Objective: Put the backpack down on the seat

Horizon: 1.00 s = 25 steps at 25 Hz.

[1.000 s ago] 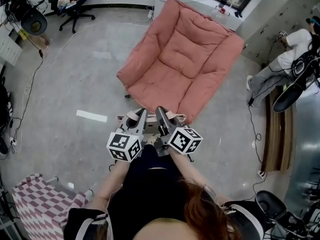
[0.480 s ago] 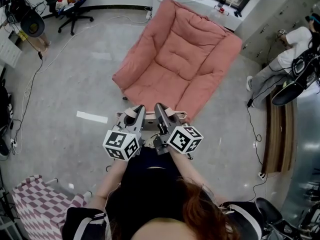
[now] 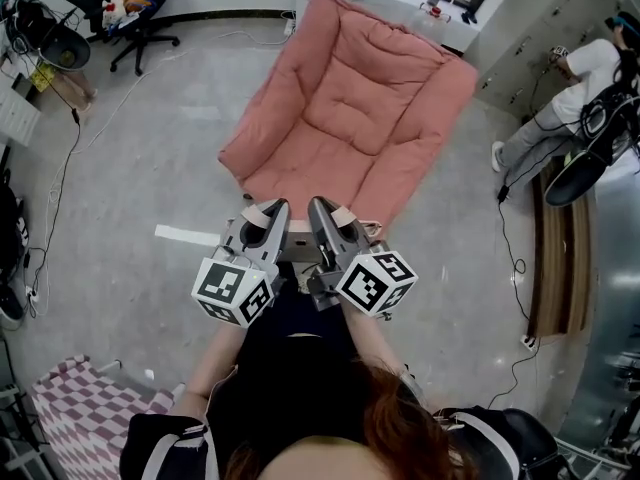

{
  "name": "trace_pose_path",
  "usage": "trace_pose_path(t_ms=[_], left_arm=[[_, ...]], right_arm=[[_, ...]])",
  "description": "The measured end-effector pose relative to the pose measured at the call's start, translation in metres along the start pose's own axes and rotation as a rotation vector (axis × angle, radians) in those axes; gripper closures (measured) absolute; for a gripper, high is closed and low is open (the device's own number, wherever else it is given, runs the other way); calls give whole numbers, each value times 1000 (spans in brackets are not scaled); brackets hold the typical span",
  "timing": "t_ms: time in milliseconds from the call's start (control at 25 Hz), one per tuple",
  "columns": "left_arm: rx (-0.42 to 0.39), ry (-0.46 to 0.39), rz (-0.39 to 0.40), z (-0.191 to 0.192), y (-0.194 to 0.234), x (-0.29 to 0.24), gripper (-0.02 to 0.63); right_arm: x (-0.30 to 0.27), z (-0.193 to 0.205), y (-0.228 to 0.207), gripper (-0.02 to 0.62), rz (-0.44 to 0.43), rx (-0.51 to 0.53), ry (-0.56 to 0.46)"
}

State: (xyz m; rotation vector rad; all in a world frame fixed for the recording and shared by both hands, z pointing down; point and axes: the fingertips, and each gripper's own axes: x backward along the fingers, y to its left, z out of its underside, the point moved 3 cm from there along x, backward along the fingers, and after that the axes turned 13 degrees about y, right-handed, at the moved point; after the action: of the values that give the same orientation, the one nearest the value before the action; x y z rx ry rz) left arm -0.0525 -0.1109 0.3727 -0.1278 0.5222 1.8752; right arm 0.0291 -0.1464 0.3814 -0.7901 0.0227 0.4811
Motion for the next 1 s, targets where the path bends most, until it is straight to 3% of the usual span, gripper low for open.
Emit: trace_pose_path(t_ms=[520,1000], left_arm=[[-7,-1,38,-10,27,-36,589],[24,22,61,-42,64,-93,589]], right_arm=[[-34,-17,-24,561,7,88,52],[-84,-60,-65,561,17,60,87]])
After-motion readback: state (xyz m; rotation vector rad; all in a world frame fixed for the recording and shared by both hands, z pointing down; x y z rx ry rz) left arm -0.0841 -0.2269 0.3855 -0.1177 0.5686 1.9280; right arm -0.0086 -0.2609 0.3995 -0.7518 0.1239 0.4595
